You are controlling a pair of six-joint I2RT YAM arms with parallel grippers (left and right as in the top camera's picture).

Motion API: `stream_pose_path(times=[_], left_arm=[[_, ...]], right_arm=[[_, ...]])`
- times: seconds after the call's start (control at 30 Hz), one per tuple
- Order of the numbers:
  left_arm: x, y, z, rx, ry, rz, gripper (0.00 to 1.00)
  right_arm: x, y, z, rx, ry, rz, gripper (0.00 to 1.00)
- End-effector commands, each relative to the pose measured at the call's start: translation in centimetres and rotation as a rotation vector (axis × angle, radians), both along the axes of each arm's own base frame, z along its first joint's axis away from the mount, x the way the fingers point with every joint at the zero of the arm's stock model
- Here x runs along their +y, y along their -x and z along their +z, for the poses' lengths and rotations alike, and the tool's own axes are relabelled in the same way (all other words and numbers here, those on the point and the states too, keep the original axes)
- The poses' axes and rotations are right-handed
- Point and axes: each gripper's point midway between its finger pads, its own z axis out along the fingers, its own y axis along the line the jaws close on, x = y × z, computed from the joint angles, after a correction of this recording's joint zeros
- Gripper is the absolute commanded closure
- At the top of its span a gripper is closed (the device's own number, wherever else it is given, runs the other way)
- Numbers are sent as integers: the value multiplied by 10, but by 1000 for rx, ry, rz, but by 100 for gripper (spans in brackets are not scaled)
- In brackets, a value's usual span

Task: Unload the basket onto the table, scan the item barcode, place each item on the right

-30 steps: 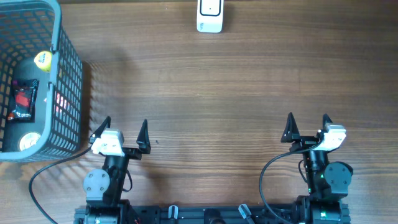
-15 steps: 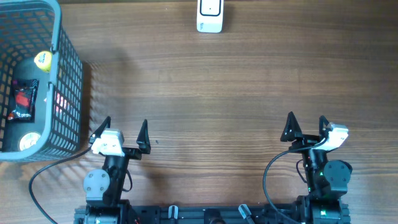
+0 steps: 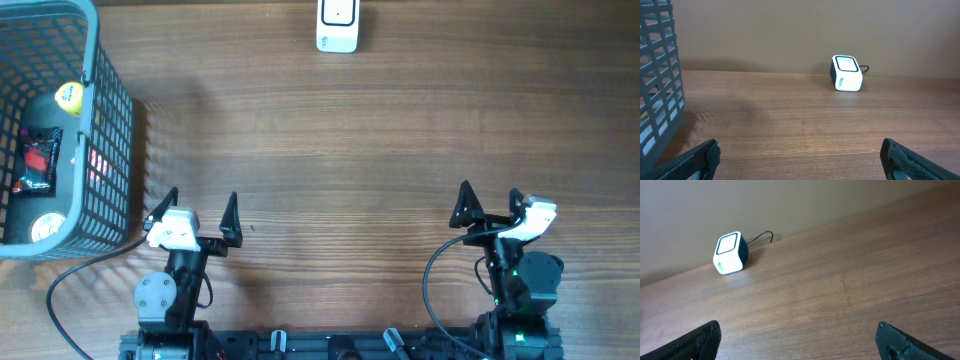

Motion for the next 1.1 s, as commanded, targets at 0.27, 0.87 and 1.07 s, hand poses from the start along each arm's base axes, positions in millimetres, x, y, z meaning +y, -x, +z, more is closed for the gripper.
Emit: stream_pose_path(times=[0.27, 0.87, 1.07], left_arm=[[-2, 1, -2, 8, 10, -15, 0], [-2, 1, -2, 8, 10, -15, 0], [-2, 1, -2, 8, 10, -15, 0]], right_arm=[[43, 3, 29, -116, 99, 269, 0], [42, -13, 46, -22, 200, 298, 0], [37, -13, 38, 15, 228, 274, 0]])
